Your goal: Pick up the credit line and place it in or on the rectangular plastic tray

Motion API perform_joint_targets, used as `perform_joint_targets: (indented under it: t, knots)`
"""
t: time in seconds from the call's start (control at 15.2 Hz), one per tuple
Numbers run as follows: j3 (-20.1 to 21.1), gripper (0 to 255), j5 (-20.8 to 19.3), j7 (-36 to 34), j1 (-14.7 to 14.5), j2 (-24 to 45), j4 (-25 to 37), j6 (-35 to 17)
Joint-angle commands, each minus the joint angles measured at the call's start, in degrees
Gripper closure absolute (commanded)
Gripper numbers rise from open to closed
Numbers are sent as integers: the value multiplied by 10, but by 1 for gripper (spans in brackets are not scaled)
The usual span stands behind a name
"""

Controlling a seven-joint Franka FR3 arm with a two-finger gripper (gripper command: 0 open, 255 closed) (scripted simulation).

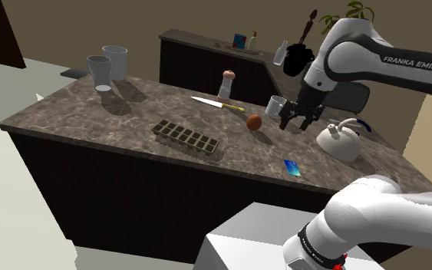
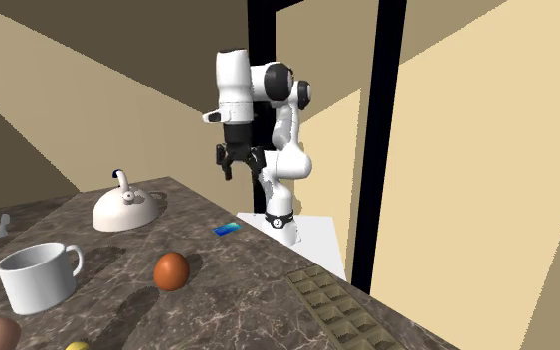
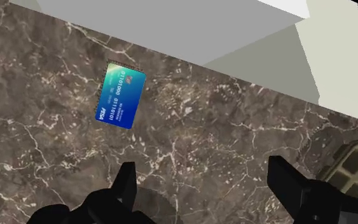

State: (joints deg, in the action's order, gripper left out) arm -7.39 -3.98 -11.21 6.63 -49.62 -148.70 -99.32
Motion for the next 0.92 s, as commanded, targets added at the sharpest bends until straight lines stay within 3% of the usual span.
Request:
perform_joint_targets:
  t: [0.0,0.66,0.86]
  knots:
    - [-12,0,-6,-11,18,-8,-33,-14]
    - [-74,0,-45,-59,124,-23,-184,-91]
    - [-80,0,-51,-61,132,-19,-205,-113]
